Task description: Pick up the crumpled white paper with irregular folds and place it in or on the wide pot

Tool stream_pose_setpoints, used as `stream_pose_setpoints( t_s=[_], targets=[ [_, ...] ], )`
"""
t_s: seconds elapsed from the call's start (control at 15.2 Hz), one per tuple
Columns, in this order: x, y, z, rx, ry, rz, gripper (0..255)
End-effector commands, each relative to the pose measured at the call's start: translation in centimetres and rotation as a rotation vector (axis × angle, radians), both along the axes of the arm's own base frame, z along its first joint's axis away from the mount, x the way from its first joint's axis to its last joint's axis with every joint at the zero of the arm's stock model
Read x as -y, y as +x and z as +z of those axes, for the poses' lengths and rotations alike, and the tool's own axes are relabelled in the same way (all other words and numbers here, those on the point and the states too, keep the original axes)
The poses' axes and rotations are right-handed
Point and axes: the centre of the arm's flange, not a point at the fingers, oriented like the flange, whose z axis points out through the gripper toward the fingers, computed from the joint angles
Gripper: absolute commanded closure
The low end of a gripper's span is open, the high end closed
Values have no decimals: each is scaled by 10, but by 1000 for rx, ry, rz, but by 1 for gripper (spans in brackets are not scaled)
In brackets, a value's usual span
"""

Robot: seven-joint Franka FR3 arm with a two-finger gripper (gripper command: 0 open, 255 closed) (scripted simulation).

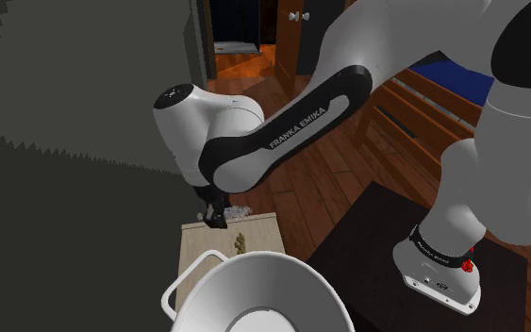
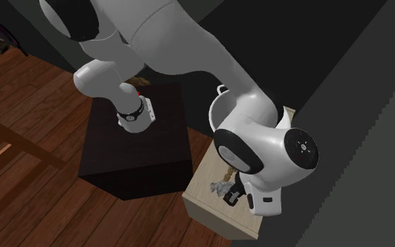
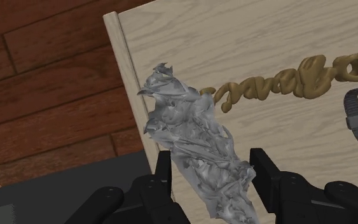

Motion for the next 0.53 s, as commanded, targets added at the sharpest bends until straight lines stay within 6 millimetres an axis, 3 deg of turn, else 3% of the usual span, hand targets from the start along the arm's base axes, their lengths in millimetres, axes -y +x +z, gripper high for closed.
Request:
stream_pose_setpoints(
  t_s=[0.0, 0.46],
  targets=[
    [0, 0, 11, 0, 0, 0, 255],
    [0, 0, 48, 0, 0, 0, 255]
  ],
)
